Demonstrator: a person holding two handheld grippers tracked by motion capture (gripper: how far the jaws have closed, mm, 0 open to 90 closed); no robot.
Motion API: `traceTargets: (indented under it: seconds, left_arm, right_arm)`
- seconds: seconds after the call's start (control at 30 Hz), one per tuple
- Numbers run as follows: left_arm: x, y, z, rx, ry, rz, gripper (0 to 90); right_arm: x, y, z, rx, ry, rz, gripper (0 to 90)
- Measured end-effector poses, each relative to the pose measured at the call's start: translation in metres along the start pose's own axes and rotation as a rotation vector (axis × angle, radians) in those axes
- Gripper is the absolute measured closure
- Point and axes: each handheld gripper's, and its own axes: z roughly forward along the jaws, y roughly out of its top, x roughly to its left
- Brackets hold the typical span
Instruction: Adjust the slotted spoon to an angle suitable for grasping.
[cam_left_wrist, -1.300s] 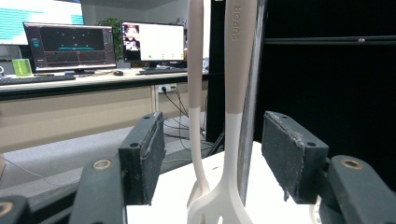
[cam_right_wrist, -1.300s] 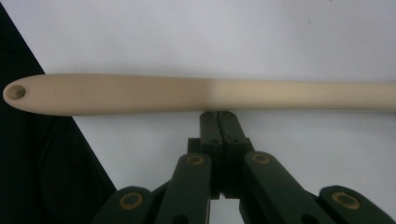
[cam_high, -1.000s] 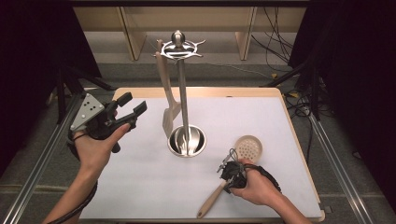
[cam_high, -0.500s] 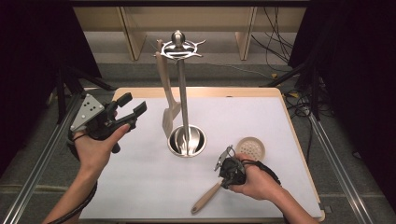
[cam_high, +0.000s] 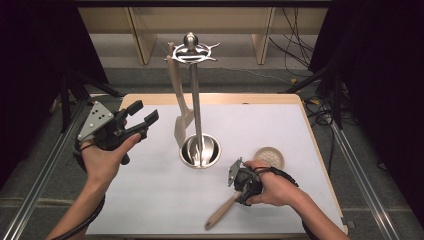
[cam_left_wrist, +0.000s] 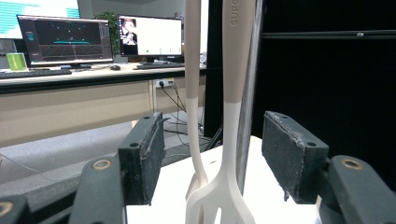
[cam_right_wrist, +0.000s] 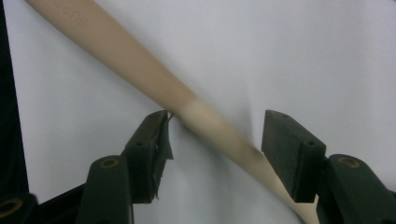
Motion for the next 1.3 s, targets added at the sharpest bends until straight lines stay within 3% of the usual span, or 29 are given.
traceTargets:
  seconds: [0.13,0.17,0.23,0.37,0.4,0.43,0.5,0.57,0.63,0.73,0.77,0.83,0.87,0.9,0.93,1.07,1.1,1.13,1.2,1.3]
  left_arm:
    - [0.0,0.0,0.0,-0.003,0.0,-0.002,38.6]
    - [0.0,0.0,0.0,-0.002,-0.001,-0.001,38.6]
    - [0.001,0.0,0.0,0.001,-0.001,0.003,38.6]
    - [0.0,0.0,0.0,0.001,-0.003,0.003,38.5]
    - [0.0,0.0,0.0,0.001,-0.004,0.003,38.5]
    - [0.0,0.0,0.0,0.001,-0.004,0.003,38.5]
    - [0.0,0.0,0.0,0.001,-0.004,0.003,38.5]
    - [0.0,-0.001,0.0,0.001,-0.004,0.002,38.5]
    - [0.0,-0.001,0.0,0.002,-0.002,0.002,38.5]
    - [0.0,-0.001,0.001,0.005,-0.003,0.003,38.5]
    - [0.0,-0.001,0.001,0.005,-0.003,0.002,38.5]
    - [0.0,-0.001,0.001,0.005,-0.004,0.002,38.6]
    - [0.0,-0.001,0.001,0.005,-0.004,0.001,38.5]
    - [-0.001,-0.001,0.001,0.005,-0.004,0.0,38.5]
    - [-0.001,-0.002,0.001,0.006,-0.005,0.001,38.5]
    - [-0.001,-0.002,0.002,0.008,-0.006,0.004,38.5]
    - [-0.001,-0.002,0.002,0.009,-0.007,0.004,38.5]
    - [-0.001,-0.002,0.002,0.011,-0.007,0.006,38.6]
    - [-0.001,-0.003,0.002,0.011,-0.007,0.006,38.6]
    - [-0.002,-0.003,0.003,0.014,-0.009,0.002,38.6]
  right_arm:
    - [-0.001,0.001,0.007,0.002,0.007,0.001,40.7]
    - [0.0,0.0,0.009,0.024,0.007,-0.005,41.1]
    - [-0.002,0.0,0.012,0.016,0.027,-0.015,42.1]
    - [-0.002,0.001,0.011,0.013,0.022,-0.034,44.3]
    - [-0.004,0.001,0.011,0.026,0.01,-0.07,45.4]
    - [-0.001,0.002,0.011,0.034,0.018,-0.048,46.7]
    - [-0.002,0.003,0.01,0.061,0.004,-0.084,49.8]
    - [0.001,0.004,0.009,0.071,0.011,-0.063,54.2]
    - [0.002,0.005,0.008,0.097,0.0,-0.1,57.1]
    - [0.006,0.005,0.007,0.11,0.015,-0.069,60.9]
    - [0.004,0.004,0.007,0.125,0.003,-0.107,63.7]
    - [0.005,0.004,0.006,0.134,0.003,-0.092,69.4]
    - [0.007,0.003,0.005,0.151,0.002,-0.057,71.7]
    - [0.005,0.003,0.005,0.135,-0.004,-0.088,72.9]
    - [0.005,0.002,0.005,0.142,-0.012,-0.088,74.2]
    - [0.005,0.0,0.004,0.149,-0.032,-0.055,78.0]
    - [0.005,-0.001,0.004,0.141,-0.043,-0.06,78.3]
    - [0.004,-0.002,0.003,0.127,-0.033,-0.021,78.3]
    - [0.004,-0.004,0.001,0.098,-0.045,-0.014,78.3]
    - [0.004,-0.009,-0.006,0.034,-0.074,0.037,78.3]
